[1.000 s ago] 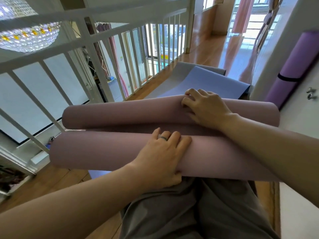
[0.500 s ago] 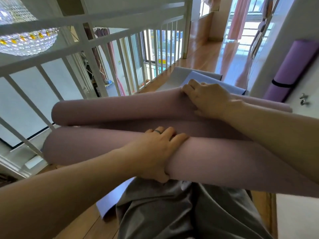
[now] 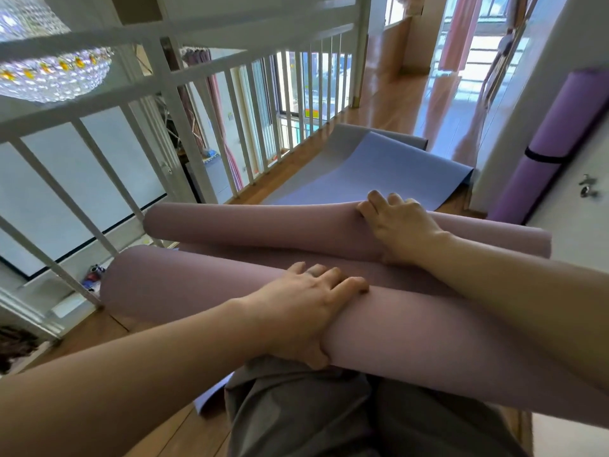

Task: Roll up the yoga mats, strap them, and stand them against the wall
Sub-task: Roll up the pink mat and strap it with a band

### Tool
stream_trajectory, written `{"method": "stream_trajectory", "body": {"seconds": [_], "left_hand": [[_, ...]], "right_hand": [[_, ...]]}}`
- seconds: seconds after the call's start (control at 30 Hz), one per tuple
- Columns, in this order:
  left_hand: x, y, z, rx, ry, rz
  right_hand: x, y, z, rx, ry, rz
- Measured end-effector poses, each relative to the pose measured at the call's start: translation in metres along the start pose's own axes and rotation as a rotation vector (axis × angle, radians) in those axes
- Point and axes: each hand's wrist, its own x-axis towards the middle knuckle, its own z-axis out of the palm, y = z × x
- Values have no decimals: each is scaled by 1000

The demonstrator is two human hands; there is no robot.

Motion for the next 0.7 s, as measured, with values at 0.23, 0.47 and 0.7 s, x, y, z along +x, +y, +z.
{"method": "stream_trajectory", "body": {"seconds": [0.23,0.47,0.7], "left_hand": [[-8,9,8,137,105,-15],[0,9,2,95,86,-44],[2,17,-10,-41,-38,-43]], "right_hand": [[-1,16,-1,222,101,16],[4,26,-1,486,200,152],[8,27,-15,536,215,132]]}}
